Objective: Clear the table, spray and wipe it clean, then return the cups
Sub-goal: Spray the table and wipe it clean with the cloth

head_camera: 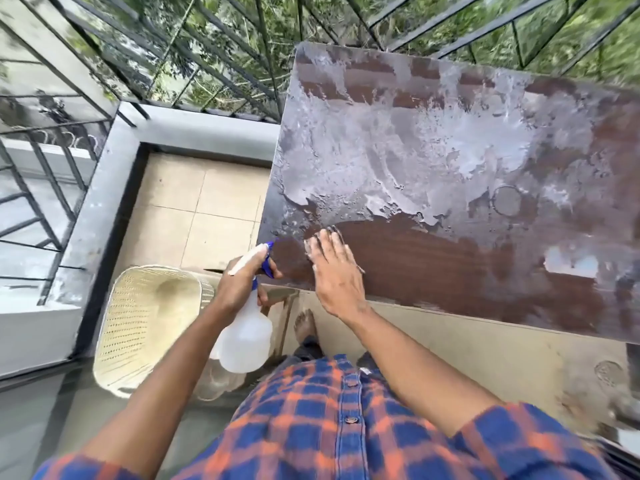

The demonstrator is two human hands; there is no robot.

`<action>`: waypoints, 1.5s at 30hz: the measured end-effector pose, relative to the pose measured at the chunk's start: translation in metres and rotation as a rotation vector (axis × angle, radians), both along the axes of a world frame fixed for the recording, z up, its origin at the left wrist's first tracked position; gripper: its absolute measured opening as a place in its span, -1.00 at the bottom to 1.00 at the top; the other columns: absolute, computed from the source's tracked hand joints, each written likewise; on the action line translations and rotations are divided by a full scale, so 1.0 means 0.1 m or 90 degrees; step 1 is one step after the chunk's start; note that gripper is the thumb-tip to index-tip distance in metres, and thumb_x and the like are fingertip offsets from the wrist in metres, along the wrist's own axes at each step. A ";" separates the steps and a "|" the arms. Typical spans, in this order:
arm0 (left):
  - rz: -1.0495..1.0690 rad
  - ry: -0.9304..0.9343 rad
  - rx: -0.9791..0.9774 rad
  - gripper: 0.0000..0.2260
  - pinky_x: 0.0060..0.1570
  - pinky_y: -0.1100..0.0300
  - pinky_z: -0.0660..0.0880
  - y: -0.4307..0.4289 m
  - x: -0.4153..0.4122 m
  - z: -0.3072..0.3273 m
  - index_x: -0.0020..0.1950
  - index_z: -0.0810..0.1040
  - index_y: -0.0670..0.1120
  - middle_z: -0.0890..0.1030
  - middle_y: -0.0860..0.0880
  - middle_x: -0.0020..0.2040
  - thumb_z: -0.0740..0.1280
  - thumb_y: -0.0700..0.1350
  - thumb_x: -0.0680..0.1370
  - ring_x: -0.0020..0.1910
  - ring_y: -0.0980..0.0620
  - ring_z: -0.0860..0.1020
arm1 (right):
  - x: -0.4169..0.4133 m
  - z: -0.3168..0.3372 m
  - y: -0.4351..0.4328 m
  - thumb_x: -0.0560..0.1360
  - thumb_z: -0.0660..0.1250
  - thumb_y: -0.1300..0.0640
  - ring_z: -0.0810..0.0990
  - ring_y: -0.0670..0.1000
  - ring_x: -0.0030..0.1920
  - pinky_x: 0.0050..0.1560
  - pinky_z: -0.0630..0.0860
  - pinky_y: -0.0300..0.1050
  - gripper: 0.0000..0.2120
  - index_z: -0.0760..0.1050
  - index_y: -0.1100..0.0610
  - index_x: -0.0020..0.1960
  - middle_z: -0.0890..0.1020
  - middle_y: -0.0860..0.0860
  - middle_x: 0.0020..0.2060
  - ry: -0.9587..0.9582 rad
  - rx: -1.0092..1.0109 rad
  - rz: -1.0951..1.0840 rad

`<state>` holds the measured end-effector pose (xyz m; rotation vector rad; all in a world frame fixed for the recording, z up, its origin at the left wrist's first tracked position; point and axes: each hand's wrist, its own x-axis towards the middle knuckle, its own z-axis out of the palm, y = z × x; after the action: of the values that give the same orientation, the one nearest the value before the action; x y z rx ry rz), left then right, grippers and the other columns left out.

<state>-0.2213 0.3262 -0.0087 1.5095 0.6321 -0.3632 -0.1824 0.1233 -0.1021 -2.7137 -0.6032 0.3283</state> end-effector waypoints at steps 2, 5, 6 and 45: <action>0.001 0.007 -0.009 -0.61 -0.55 0.17 0.41 0.07 -0.01 -0.02 -0.10 0.56 -0.24 0.66 -0.24 -0.13 0.19 0.03 0.71 -0.56 -0.11 0.44 | -0.12 -0.04 -0.33 0.67 0.06 0.05 0.09 0.10 0.61 0.57 0.07 0.15 -0.48 0.17 0.04 0.62 0.16 0.02 0.62 -0.023 -0.026 -0.034; -0.001 0.006 -0.020 -0.62 -0.58 0.20 0.39 0.16 -0.04 -0.06 -0.12 0.56 -0.23 0.67 -0.16 -0.17 0.19 0.02 0.71 -0.60 -0.08 0.44 | -0.21 -0.05 -0.99 0.67 0.04 0.02 0.09 0.09 0.61 0.54 0.11 0.25 -0.49 0.16 -0.03 0.62 0.17 -0.02 0.62 -0.035 -0.083 -0.175; 0.001 0.005 -0.021 -0.62 -0.58 0.21 0.39 0.18 -0.04 -0.07 -0.13 0.56 -0.23 0.67 -0.15 -0.19 0.19 0.02 0.71 -0.61 -0.07 0.43 | -0.21 -0.04 -1.20 0.67 0.02 0.01 0.09 0.10 0.61 0.53 0.10 0.25 -0.49 0.16 -0.03 0.61 0.18 -0.01 0.61 -0.028 -0.091 -0.236; 0.104 -0.056 0.013 -0.49 -0.45 0.16 0.41 0.59 -0.36 -0.06 -0.12 0.53 -0.31 0.67 -0.23 -0.12 0.23 0.17 0.62 -0.57 -0.11 0.43 | -0.02 0.05 1.21 0.60 0.18 0.18 -0.11 0.08 0.64 0.60 -0.10 0.13 -0.35 0.06 0.06 0.65 -0.01 0.01 0.65 0.037 -0.015 0.189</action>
<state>-0.2574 0.3847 -0.0143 1.4740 0.6853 -0.1652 -0.1839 0.2446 -0.0968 -2.6246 -0.9926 0.4878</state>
